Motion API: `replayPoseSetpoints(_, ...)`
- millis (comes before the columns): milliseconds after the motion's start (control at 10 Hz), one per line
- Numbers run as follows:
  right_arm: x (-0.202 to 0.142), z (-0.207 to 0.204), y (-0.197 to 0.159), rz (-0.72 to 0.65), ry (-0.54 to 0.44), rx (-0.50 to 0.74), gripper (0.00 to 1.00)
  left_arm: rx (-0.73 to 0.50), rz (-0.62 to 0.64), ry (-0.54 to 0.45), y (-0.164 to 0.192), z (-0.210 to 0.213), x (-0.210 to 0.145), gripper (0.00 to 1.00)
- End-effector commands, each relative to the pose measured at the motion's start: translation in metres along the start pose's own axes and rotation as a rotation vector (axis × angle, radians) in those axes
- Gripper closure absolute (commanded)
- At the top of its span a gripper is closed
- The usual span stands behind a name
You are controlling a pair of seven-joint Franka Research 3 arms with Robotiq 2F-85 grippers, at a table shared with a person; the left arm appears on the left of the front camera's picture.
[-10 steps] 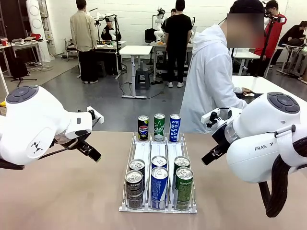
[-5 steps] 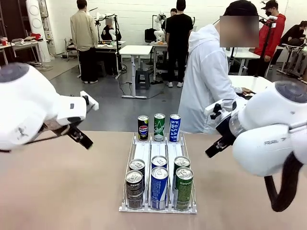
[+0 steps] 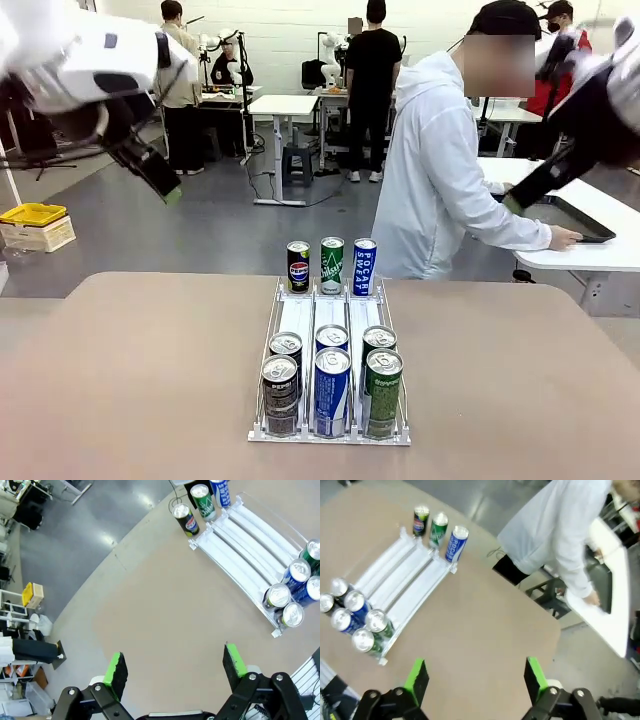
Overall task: Retrieve and hand over the desired beverage to the person.
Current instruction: Pick up a can of the same type that the person held from the Automatic Can Dispenser.
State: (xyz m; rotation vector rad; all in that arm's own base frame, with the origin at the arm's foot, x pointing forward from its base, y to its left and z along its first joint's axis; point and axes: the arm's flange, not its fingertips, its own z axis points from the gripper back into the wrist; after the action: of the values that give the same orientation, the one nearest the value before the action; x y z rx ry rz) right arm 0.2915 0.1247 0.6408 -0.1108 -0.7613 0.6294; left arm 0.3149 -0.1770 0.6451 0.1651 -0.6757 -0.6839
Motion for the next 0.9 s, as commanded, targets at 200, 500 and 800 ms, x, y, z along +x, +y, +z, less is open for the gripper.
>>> replayPoseSetpoints(200, 0.000, 0.000, 0.000, 0.000, 0.000, 0.000, 0.00, 0.000, 0.000, 0.000, 0.000, 0.000, 0.000, 0.00)
replayPoseSetpoints(500, 0.003, 0.005, -0.002, -0.002, -0.004, -0.007, 0.00, -0.257, -0.002, 0.051, 0.023, -0.002, -0.003, 0.00)
replayPoseSetpoints(800, -0.047, 0.003, -0.078, -0.157, -0.056, 0.369, 0.00, -0.675, -0.063, -0.006, 0.124, 0.013, -0.044, 0.00)
